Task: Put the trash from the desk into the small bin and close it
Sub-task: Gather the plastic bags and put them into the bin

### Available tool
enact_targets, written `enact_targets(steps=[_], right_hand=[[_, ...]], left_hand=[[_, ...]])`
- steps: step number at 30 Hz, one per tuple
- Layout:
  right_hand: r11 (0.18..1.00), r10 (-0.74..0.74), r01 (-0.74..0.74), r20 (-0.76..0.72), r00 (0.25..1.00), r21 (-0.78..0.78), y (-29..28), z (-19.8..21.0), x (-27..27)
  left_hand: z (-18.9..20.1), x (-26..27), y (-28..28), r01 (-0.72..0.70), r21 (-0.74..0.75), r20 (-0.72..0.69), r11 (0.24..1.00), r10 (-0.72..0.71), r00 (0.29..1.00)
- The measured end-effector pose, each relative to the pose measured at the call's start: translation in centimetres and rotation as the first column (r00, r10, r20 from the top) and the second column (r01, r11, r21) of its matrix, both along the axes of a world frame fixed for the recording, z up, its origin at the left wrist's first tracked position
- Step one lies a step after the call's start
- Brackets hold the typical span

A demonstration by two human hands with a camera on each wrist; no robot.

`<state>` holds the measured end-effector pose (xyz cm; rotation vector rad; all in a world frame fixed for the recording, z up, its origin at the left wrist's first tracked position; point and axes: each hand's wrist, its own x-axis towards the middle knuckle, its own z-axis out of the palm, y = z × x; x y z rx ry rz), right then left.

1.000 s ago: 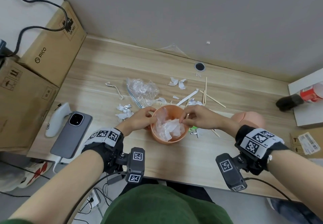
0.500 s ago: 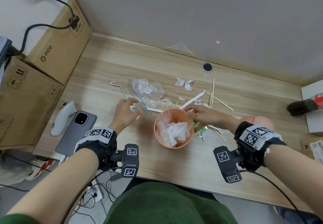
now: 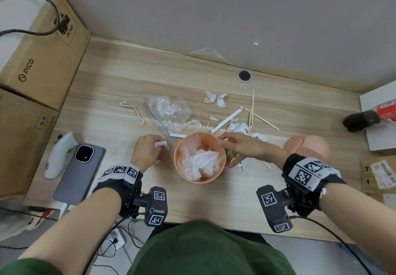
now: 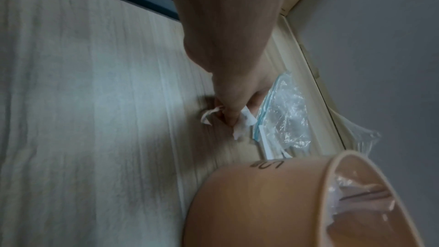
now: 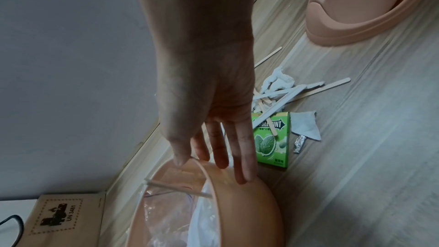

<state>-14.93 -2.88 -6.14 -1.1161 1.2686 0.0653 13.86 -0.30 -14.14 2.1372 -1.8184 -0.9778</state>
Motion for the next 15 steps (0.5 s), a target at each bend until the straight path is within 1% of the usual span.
enact_targets(steps=[1,3,4,5,6,7,9,10,11,12,13,14,15], right_hand=[[1.0,-0.006,0.006,0.005,1.0,-0.003,0.0,0.0,0.0],[1.0,-0.012,0.012,0.017,1.0,-0.015,0.0,0.2,0.2],[1.0,-0.014,0.015,0.023,1.0,-0.021,0.0,0.3,0.2],[1.0,-0.017,0.018,0.027,0.999,-0.024,0.0,0.3,0.3],[0.999,-0.02,0.021,0.029,0.999,-0.026,0.0,0.4,0.3],[0.999,-0.022,0.023,0.031,0.999,-0.027,0.0,0.4,0.2],[0.999,-0.027,0.028,0.033,0.999,-0.034,0.1,0.4,0.3],[0.999,-0.029,0.03,0.034,0.999,-0.037,0.2,0.5,0.3],[0.999,-0.031,0.032,0.034,0.999,-0.039,0.3,0.6,0.3],[0.999,-0.032,0.033,0.034,0.999,-0.04,0.3,0.7,0.3],[0.998,-0.033,0.035,0.034,0.999,-0.043,0.3,0.7,0.2],[0.998,-0.032,0.033,0.034,0.999,-0.05,0.3,0.8,0.1],[0.998,-0.026,0.028,0.033,0.999,-0.055,0.2,0.8,0.0]], left_hand=[[0.2,0.1,0.0,-0.031,-0.002,-0.035,1.0,0.031,0.999],[1.0,0.1,-0.5,-0.148,-0.004,-0.142,0.989,0.146,0.979],[1.8,0.0,-1.0,-0.213,-0.004,-0.236,0.977,0.206,0.95],[3.0,-0.4,-1.7,-0.262,0.006,-0.353,0.965,0.247,0.902],[4.6,-1.0,-2.3,-0.276,0.031,-0.465,0.961,0.258,0.847],[6.2,-1.6,-2.9,-0.235,0.049,-0.559,0.971,0.222,0.799],[9.1,-3.5,-3.5,-0.042,0.071,-0.665,0.997,0.079,0.743],[10.2,-4.4,-3.5,0.085,0.072,-0.673,0.994,-0.015,0.74],[10.6,-5.2,-3.6,0.234,0.057,-0.629,0.971,-0.147,0.763],[10.7,-5.9,-3.7,0.403,0.058,-0.543,0.913,-0.31,0.78],[10.5,-6.4,-3.8,0.573,0.096,-0.426,0.814,-0.487,0.762],[10.3,-6.6,-4.0,0.697,0.161,-0.32,0.699,-0.631,0.707],[10.3,-6.6,-4.2,0.761,0.217,-0.277,0.611,-0.709,0.648]])
